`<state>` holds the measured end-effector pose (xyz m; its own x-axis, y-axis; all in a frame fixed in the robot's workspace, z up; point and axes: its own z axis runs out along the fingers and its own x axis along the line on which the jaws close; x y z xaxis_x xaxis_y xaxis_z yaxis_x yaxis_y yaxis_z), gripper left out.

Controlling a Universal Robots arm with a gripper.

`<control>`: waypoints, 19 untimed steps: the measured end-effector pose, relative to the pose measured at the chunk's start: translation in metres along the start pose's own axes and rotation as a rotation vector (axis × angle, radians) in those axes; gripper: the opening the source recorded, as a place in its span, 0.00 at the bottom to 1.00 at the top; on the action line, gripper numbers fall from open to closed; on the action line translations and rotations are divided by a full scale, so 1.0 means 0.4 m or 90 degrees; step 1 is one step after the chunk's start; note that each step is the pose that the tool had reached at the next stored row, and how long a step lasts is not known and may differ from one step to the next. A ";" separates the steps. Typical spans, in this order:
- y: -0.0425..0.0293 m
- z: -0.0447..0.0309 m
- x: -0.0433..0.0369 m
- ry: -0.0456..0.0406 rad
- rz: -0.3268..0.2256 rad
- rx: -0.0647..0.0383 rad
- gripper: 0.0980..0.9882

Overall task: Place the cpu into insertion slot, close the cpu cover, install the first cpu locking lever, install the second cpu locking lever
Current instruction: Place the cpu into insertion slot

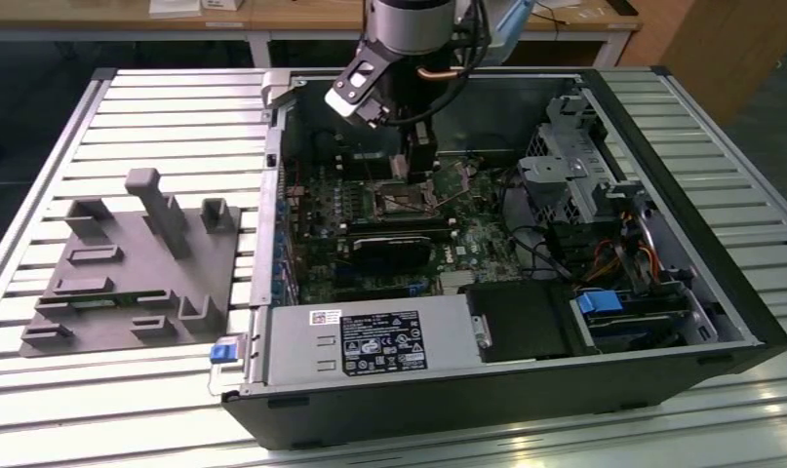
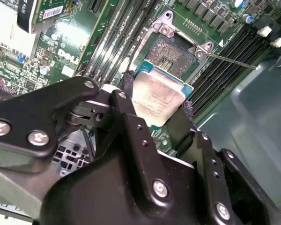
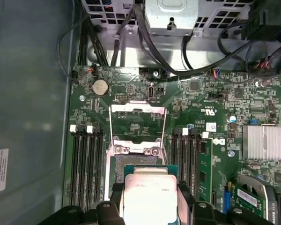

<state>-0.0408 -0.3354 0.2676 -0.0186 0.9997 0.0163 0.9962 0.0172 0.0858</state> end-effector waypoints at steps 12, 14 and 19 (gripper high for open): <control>-0.003 0.030 0.012 0.0004 -0.005 0.000 0.49; -0.004 0.044 0.015 0.0005 -0.006 0.000 0.49; -0.006 0.056 0.016 0.0004 -0.006 0.000 0.49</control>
<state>-0.0414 -0.3288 0.2453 -0.0274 0.9995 0.0162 0.9960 0.0259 0.0857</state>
